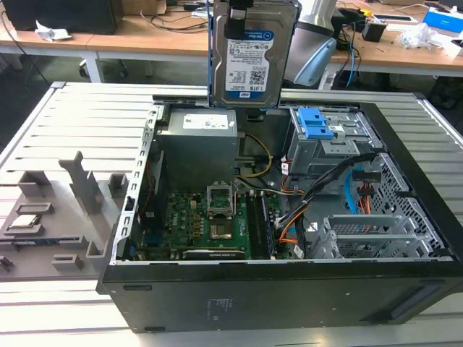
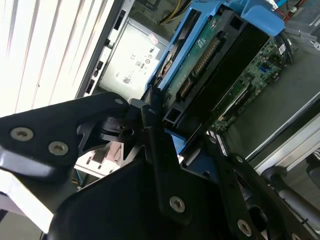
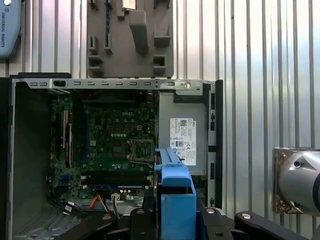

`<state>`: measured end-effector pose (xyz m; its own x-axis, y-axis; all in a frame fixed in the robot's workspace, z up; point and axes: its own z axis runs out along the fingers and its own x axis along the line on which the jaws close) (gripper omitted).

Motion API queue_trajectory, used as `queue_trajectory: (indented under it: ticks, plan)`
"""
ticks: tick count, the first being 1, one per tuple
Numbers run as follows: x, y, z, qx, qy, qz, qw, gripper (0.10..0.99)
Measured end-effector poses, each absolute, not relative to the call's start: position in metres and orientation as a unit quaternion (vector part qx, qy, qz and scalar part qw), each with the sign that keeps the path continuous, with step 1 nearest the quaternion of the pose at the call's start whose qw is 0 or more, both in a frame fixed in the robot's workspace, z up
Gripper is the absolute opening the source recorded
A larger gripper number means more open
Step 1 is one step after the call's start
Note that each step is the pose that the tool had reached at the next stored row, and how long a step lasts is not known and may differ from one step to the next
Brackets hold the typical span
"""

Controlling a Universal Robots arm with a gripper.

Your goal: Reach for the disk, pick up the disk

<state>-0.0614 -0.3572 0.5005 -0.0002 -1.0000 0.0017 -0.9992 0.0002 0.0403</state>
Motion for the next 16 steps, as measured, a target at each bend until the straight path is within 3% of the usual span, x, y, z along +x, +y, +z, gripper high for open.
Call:
queue_trajectory:
  ticks: [16]
  plan:
    - [-0.015,-0.357,0.501,0.707,-0.707,-0.014,0.015,0.369]
